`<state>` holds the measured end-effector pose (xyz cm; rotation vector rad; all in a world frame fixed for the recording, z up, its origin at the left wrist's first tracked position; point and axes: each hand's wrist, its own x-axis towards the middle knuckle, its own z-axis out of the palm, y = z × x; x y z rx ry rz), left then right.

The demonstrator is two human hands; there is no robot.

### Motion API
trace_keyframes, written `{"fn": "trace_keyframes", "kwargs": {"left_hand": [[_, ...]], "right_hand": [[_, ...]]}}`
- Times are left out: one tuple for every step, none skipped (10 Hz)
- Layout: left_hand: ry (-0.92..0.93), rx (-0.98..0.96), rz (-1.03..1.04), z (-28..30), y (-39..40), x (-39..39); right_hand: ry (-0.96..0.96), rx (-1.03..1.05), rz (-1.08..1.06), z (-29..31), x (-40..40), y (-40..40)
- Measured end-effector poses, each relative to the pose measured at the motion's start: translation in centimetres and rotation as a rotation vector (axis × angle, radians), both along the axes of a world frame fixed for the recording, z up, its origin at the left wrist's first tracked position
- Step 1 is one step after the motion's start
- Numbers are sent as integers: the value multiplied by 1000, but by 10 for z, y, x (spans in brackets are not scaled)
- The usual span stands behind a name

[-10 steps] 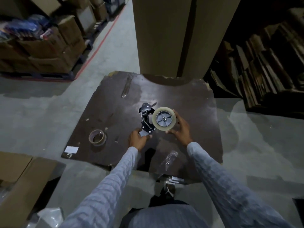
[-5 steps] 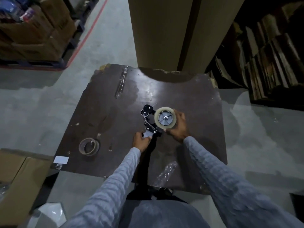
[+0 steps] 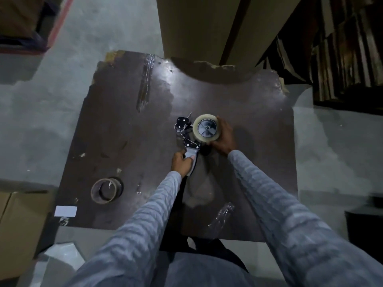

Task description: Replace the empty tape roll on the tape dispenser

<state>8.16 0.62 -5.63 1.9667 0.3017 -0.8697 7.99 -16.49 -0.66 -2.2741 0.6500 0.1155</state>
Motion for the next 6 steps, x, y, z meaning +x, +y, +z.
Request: {"fn": "trace_keyframes", "kwargs": {"left_hand": [[7,-23,17,-4,-6,10],[5,-24,11,-3,-12,20],[-13,-31,15,-1,-18,27],[-16,-27,-16,5,-18,27],[-7,-35,-45,6,-12,22],[-59,-20,-18,13,-1,2]], "right_hand": [[0,-2,-4,-3,12,-3],[8,-2,-17,-2,22,-4],[-15,15,-47,-5,26,-2],[-26,30,-89,-7,19,4],[-42,-3,-45,-11,5,10],[9,-23,-19,-15,-28,16]]}}
